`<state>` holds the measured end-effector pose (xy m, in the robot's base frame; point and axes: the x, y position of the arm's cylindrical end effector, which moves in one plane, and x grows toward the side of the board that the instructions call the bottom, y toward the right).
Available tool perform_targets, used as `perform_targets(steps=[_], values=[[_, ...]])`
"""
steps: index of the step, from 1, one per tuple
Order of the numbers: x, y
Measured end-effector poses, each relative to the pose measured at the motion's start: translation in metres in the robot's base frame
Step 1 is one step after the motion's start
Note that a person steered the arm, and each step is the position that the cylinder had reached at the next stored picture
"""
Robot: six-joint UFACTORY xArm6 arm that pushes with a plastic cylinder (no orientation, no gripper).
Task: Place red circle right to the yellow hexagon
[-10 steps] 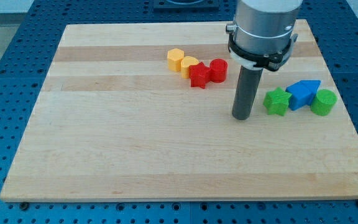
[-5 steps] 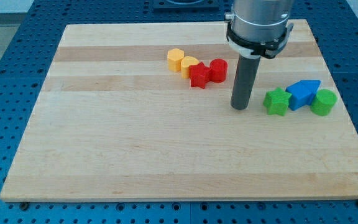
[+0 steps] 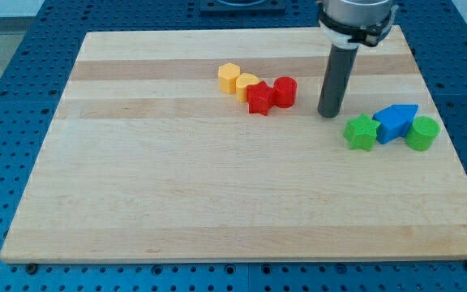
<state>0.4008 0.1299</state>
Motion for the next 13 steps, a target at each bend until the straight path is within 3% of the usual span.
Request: perform_targets(steps=[2,5,7,10,13], values=[[-0.014,0.000],[0.014,-0.019],[0.004,-0.053],[-0.031,-0.055],[-0.033,-0.055]])
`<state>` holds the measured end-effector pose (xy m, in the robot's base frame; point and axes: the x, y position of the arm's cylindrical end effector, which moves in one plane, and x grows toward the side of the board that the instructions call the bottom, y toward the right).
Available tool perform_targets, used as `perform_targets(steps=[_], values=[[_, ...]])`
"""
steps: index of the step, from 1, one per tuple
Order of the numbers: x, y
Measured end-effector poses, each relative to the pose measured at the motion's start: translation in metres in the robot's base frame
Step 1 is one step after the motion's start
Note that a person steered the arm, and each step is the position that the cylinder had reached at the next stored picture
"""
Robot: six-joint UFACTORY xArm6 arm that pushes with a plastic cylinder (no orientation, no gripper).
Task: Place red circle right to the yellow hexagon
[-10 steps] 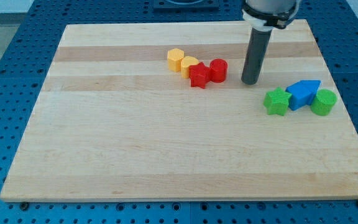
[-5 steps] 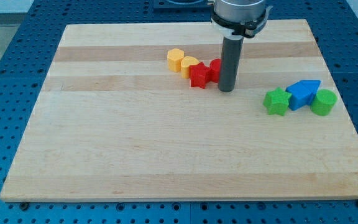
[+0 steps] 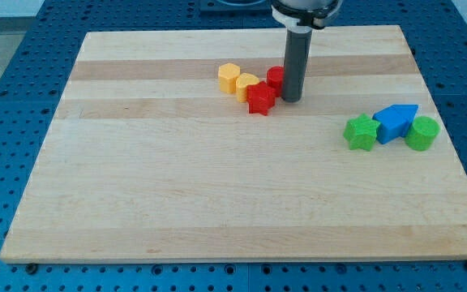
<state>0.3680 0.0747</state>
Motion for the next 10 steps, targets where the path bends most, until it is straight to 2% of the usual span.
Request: perform_targets(steps=[3,5,7,10], values=[[-0.009,0.005],[-0.009,-0.020],[-0.020,0.028],[-0.031,-0.007]])
